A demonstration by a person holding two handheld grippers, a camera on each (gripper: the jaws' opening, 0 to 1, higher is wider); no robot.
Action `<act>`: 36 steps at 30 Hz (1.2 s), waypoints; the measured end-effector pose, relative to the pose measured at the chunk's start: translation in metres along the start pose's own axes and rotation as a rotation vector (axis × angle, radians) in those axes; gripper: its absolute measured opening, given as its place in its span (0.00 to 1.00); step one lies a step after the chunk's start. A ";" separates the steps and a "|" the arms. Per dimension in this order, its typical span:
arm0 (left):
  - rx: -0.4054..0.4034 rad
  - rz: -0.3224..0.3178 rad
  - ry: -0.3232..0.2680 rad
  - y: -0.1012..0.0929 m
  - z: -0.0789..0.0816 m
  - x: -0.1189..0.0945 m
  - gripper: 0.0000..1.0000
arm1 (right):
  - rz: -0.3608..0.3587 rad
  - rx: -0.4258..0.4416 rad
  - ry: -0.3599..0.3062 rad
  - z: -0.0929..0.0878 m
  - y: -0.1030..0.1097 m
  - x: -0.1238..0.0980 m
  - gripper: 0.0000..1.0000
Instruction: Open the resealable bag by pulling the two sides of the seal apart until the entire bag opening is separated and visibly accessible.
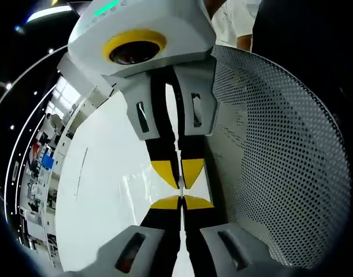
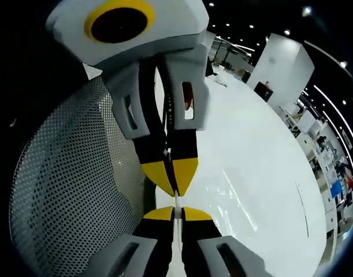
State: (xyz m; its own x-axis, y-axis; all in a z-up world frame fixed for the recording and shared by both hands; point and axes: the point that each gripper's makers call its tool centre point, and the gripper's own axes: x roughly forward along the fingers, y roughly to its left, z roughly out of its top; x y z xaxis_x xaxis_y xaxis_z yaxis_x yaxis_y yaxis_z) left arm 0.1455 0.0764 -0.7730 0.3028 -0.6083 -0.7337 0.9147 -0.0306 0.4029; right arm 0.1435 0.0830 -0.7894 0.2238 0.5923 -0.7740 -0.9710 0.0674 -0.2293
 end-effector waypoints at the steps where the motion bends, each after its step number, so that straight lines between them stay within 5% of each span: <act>1: 0.001 0.003 0.001 0.000 0.000 0.000 0.00 | -0.001 0.000 0.001 0.000 0.000 0.000 0.00; 6: 0.000 0.038 0.016 0.004 0.000 0.002 0.00 | -0.001 0.005 -0.009 0.004 -0.003 -0.001 0.00; 19: 0.019 -0.025 0.033 -0.005 0.002 0.009 0.00 | 0.008 -0.101 0.031 0.001 0.005 0.004 0.00; 36: -0.013 -0.022 0.019 -0.006 0.002 0.004 0.00 | 0.020 -0.080 0.010 0.000 0.005 0.001 0.00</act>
State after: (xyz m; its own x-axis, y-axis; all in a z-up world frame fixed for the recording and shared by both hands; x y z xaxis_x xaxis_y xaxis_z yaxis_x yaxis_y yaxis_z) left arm 0.1406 0.0721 -0.7776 0.2870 -0.5927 -0.7525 0.9246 -0.0341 0.3795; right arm 0.1384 0.0843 -0.7912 0.2058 0.5846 -0.7848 -0.9655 -0.0092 -0.2601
